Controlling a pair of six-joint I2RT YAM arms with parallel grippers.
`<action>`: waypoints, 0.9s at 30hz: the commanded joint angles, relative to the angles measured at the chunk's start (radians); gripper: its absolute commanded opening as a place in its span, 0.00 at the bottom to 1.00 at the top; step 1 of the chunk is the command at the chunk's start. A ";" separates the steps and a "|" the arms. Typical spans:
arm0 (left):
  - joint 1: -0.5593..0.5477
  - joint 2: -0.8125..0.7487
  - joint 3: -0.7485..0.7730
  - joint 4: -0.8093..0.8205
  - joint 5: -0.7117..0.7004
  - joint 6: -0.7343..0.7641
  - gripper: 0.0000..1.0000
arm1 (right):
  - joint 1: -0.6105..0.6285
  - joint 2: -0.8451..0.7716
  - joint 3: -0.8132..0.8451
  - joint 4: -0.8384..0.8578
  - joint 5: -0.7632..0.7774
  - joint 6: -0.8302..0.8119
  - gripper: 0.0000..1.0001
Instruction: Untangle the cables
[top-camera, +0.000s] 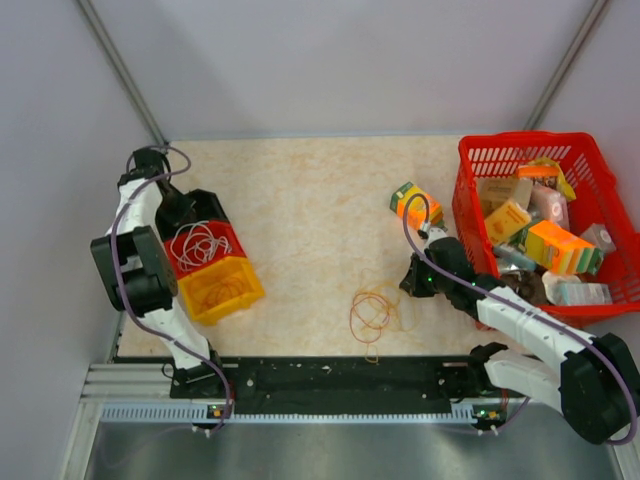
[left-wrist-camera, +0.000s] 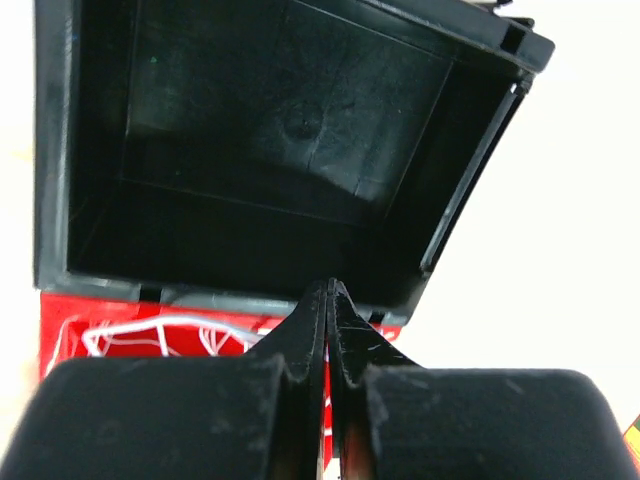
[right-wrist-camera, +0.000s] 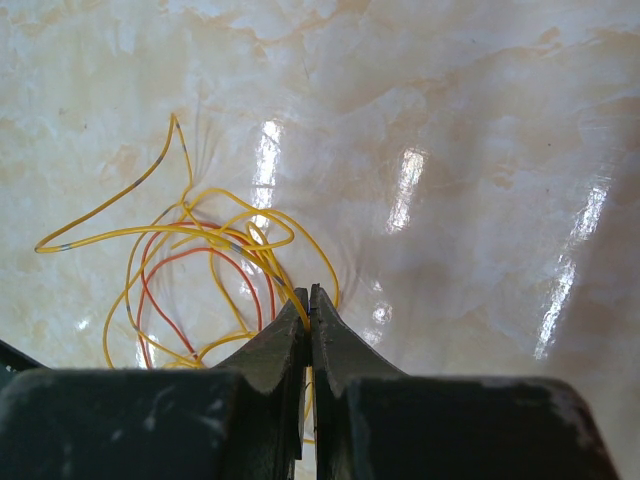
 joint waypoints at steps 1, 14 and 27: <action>-0.007 -0.127 -0.030 0.003 -0.043 -0.008 0.00 | -0.008 -0.001 -0.013 0.037 -0.002 -0.013 0.00; -0.007 -0.176 -0.137 0.035 -0.023 0.007 0.00 | -0.006 -0.005 -0.014 0.038 -0.007 -0.012 0.00; -0.007 -0.254 -0.298 0.099 0.017 0.039 0.01 | -0.006 -0.009 -0.019 0.038 -0.007 -0.012 0.00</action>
